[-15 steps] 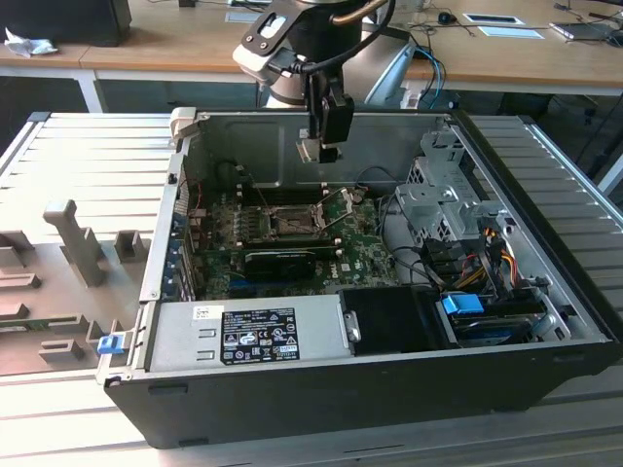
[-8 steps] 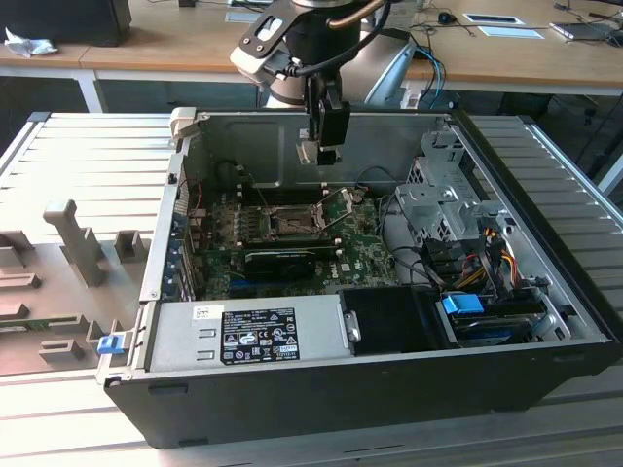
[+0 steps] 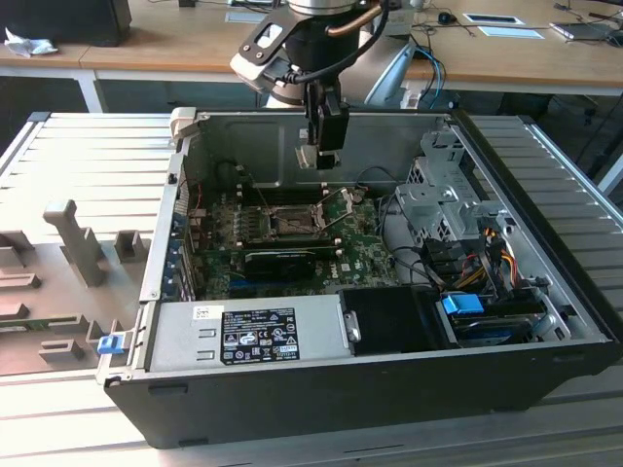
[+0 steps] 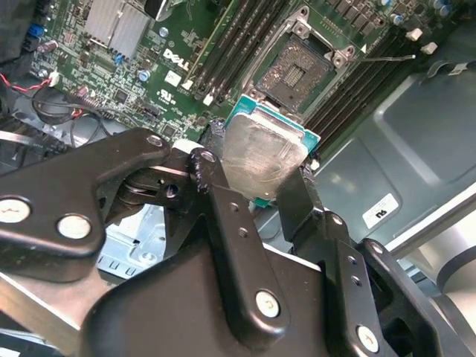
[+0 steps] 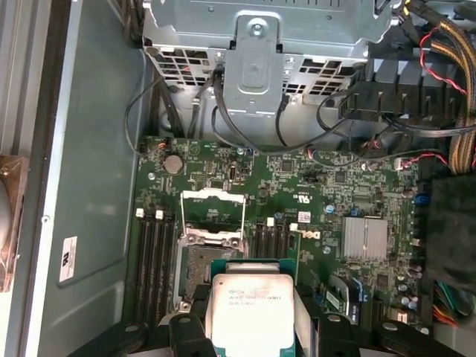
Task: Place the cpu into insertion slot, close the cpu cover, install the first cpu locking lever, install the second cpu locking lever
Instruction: 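Place the cpu into insertion slot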
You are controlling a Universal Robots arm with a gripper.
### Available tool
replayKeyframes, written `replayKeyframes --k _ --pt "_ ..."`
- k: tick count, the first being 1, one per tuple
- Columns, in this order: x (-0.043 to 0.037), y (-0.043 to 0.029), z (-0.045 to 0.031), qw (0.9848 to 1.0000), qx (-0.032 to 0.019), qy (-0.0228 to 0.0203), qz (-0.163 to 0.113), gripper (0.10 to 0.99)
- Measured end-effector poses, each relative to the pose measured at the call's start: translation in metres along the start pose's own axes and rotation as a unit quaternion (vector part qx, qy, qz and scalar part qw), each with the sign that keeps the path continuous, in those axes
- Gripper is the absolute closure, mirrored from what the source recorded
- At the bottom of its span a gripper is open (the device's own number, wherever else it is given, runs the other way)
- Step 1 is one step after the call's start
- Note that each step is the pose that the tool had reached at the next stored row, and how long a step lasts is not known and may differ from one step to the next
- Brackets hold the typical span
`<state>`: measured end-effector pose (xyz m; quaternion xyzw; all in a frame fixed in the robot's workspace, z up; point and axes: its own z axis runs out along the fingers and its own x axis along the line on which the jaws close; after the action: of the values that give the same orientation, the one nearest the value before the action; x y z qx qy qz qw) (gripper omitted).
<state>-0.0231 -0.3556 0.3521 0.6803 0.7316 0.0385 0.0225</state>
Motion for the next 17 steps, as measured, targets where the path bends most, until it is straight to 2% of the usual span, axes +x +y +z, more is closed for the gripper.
replayKeyframes --k 5,10,12,17 --pt "-0.0001 -0.0012 0.0084 1.0000 0.0019 0.0001 0.001 0.561" --pt "-0.0003 -0.0029 0.0209 0.9999 0.0044 -0.0005 0.010 0.561" --pt "-0.0003 -0.0039 0.0283 0.9999 0.0044 -0.0005 0.010 0.561" --pt "0.0004 -0.0050 0.0388 0.9999 0.0045 -0.0006 0.010 0.561"
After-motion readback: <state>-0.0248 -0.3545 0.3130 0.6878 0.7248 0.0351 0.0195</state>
